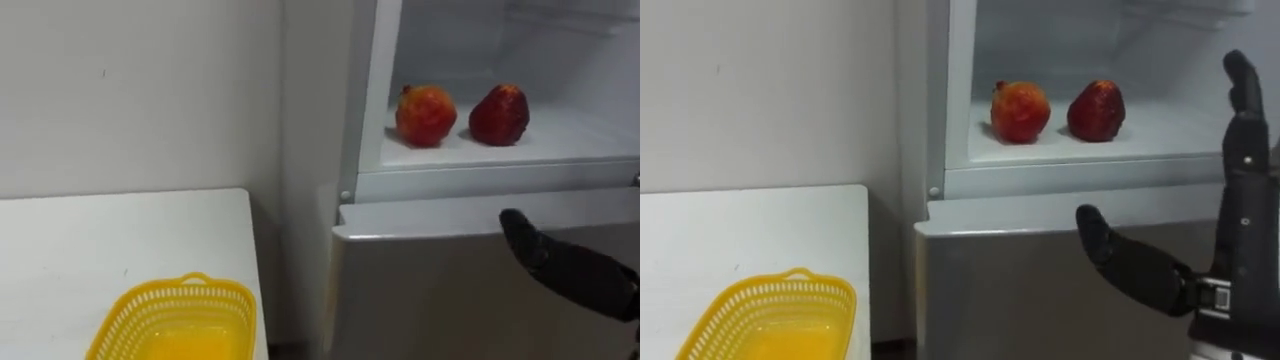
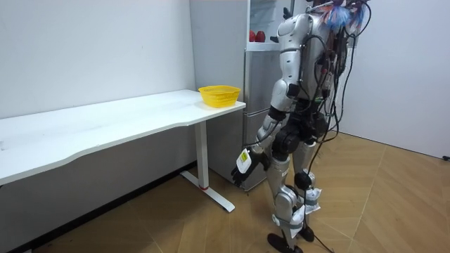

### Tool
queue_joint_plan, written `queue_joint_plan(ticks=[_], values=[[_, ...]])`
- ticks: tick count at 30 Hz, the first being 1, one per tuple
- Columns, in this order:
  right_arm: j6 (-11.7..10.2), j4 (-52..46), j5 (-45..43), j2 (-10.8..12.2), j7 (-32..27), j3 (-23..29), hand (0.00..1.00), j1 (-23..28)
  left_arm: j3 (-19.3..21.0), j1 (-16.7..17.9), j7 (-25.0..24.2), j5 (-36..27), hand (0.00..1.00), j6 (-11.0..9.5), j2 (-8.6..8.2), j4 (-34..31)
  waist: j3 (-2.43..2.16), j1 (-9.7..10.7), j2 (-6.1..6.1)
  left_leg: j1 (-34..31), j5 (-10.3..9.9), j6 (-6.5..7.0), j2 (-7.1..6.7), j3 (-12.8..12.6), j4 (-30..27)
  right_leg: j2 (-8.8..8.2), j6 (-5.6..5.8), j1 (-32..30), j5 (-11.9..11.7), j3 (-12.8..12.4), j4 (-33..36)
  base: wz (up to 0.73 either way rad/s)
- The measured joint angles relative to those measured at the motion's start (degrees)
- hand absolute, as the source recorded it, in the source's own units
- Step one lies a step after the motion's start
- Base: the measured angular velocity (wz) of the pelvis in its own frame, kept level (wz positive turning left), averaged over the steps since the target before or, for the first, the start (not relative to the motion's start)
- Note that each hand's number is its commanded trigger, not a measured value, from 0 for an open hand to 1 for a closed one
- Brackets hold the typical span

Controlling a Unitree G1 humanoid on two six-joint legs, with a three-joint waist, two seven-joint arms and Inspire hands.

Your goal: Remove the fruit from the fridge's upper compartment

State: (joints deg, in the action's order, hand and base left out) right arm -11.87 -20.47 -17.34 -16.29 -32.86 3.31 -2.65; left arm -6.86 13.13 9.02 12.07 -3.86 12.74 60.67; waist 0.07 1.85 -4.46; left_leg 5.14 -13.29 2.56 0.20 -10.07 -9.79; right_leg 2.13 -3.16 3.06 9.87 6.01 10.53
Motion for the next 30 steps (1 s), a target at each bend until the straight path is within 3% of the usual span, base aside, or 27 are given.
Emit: queue_joint_plan(ticks=[6, 13, 22, 30], values=[[0.0, 6.6, 5.6, -2.3, -0.8, 0.7, 0.0, -10.0, 0.1, -0.2, -1.1, 2.4, 0.0, 1.0, 0.29, 0.0, 0.07, -1.1, -0.03, -0.5, 0.0, 0.0, -0.08, 1.8, -0.6, -0.26, 0.0, 0.4, 0.0, 2.2, 0.0, 0.16], [0.2, 8.7, 9.0, -2.4, -1.1, 0.7, 0.0, -13.0, 0.3, -0.3, -2.2, 3.8, 0.0, 2.7, -0.63, 0.0, 0.49, -1.9, 0.65, -0.6, 0.1, -0.1, -0.12, 3.0, -1.0, -0.48, 0.0, 0.8, 0.0, 3.7, 0.1, 0.09], [3.0, 17.3, 12.8, -3.8, -0.1, 0.5, 0.0, -18.5, 0.4, -1.8, -4.9, 6.5, 0.0, 5.2, -0.56, -0.5, 0.37, -3.9, 0.46, -1.7, 0.2, -0.08, -0.46, 4.8, -2.4, -0.93, -0.01, 1.0, 0.0, 5.4, 0.0, 0.1], [3.2, 20.1, 15.0, -4.2, 1.0, 0.2, 0.0, -19.7, 1.7, -2.0, -6.1, 8.9, 0.0, 5.2, -0.38, -0.4, 0.09, -5.5, 0.22, -2.3, 0.3, 0.19, -0.92, 5.7, -3.1, -1.29, -0.01, 0.9, 0.0, 5.7, -0.4, 0.05]])
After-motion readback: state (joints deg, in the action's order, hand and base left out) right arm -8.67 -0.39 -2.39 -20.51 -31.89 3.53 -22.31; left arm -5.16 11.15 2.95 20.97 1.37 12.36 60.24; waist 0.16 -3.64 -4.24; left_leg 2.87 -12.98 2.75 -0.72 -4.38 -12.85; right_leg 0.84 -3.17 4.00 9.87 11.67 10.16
